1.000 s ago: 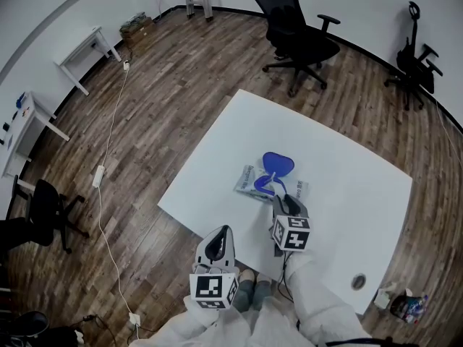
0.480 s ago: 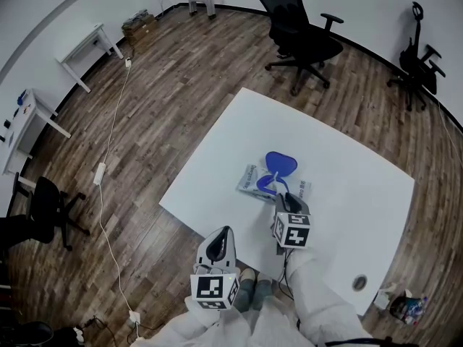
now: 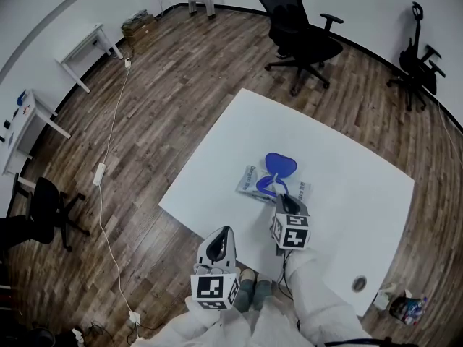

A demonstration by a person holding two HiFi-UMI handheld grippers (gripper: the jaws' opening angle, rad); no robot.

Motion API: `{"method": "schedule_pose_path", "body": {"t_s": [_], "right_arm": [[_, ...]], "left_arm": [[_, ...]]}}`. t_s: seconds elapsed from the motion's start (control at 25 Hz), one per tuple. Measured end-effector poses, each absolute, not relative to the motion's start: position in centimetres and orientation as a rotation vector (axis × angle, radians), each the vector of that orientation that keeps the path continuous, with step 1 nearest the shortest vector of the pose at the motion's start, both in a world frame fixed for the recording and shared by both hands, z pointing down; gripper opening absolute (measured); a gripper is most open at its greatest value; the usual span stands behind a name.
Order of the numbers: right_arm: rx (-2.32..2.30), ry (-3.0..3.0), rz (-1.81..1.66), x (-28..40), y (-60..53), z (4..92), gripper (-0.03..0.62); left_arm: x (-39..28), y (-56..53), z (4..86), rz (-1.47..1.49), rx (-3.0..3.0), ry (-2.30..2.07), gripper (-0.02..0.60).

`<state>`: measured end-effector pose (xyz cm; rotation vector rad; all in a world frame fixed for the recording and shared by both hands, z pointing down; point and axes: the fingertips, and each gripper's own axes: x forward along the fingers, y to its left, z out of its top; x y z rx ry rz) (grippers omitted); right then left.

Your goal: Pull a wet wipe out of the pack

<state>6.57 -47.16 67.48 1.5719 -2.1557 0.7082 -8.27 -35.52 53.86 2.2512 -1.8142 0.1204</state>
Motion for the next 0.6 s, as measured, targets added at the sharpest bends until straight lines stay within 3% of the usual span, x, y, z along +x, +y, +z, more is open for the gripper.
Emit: {"method": "schedule_pose_path", "body": {"t_s": [0.2, 0.6], "right_arm": [[1.591, -2.146, 0.705, 6.94, -47.12, 67.34, 0.014], [1.572, -2.154, 0.699, 6.87, -47.28, 67.46, 0.009]], "left_arm": [[-8.23, -35.47, 53.89, 0.122, 2.249, -1.815, -0.002], [-8.54, -35.6, 53.85, 0.124, 2.249, -1.817, -0.002]]}}
